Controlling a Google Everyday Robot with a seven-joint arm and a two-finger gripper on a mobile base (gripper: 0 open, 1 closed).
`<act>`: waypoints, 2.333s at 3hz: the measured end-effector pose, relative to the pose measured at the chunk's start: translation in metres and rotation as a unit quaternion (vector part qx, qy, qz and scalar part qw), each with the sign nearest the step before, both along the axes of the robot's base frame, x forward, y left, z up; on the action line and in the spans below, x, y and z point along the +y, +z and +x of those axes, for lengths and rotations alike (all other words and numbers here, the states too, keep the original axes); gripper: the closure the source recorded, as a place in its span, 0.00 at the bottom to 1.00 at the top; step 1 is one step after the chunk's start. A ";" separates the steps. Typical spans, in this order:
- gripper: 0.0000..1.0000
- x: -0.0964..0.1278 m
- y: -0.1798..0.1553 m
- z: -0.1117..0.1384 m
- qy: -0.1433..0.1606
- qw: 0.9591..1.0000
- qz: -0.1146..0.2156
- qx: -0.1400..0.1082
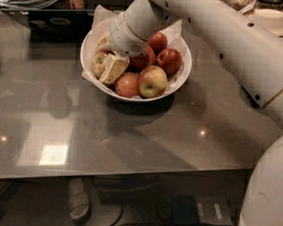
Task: Pick apple from white bowl
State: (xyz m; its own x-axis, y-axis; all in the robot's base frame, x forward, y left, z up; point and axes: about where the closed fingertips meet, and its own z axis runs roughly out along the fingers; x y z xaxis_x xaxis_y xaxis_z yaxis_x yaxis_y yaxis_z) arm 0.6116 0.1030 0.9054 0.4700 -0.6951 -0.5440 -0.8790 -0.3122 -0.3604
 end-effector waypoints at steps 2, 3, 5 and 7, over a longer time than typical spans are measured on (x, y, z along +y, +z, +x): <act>1.00 -0.006 0.049 -0.007 0.012 0.999 0.044 -0.007; 1.00 -0.018 0.093 -0.013 0.010 0.996 0.079 -0.031; 1.00 -0.089 0.154 -0.047 -0.058 0.984 0.155 -0.066; 1.00 -0.150 0.173 -0.093 -0.142 0.977 0.139 -0.075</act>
Offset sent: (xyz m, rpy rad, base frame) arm -0.0122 -0.0205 0.1212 0.1858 -0.0583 0.0391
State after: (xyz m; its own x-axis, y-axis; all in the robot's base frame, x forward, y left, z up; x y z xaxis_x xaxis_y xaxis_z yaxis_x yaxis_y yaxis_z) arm 0.5190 -0.0471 1.0788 0.3693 -0.6446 -0.6695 -0.8463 0.0645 -0.5288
